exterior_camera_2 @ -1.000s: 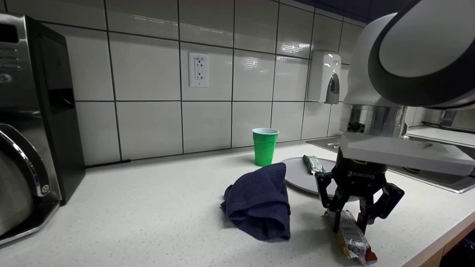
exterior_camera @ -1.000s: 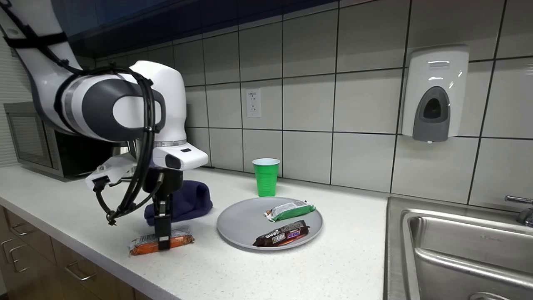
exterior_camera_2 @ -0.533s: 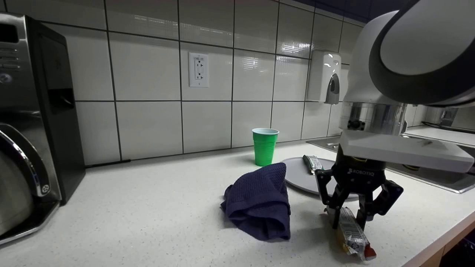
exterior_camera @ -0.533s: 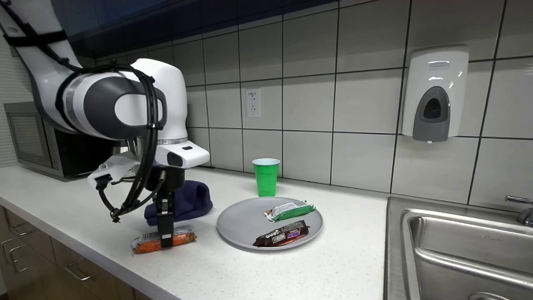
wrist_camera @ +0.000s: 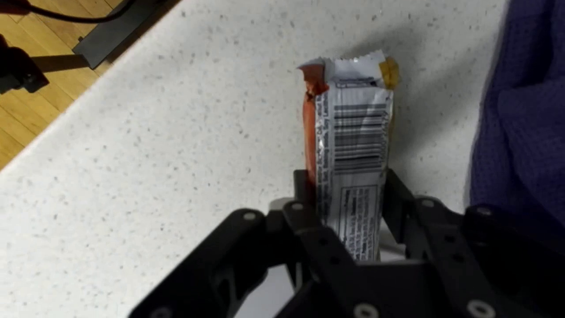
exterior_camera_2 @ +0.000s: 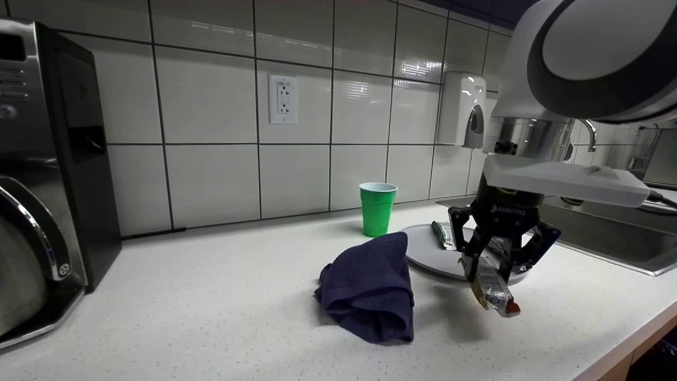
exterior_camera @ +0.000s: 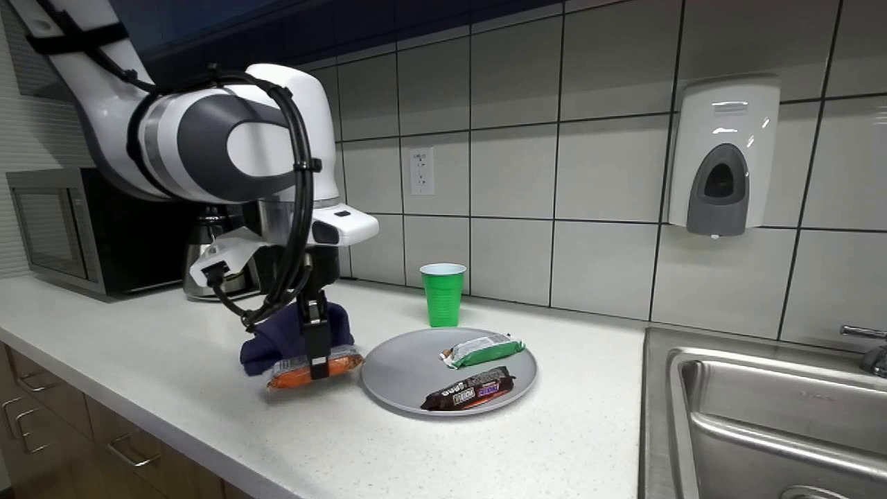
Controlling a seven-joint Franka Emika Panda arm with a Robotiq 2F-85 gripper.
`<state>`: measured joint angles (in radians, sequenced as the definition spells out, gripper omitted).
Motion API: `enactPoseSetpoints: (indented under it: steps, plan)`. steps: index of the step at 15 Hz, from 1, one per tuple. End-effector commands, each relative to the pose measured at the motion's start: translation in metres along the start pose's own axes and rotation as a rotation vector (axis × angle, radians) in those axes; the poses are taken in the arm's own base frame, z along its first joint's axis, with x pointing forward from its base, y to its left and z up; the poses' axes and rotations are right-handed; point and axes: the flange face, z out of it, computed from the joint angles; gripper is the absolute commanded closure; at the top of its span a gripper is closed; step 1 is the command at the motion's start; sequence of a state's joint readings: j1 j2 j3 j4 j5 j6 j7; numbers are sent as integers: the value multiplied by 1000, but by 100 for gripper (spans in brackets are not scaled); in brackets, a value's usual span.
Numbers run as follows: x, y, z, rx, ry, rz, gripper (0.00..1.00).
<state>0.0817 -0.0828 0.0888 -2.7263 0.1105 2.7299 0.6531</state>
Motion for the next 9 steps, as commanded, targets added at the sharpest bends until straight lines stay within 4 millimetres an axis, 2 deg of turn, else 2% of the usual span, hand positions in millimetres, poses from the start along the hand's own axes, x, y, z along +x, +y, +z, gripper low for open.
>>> enactPoseSetpoints:
  steps: [1,6,9]
  plan:
    - [27,7,-19,-11,24,27,83]
    - [61,11,-27,1,51,65,83]
    - [79,10,-25,8,49,90,83]
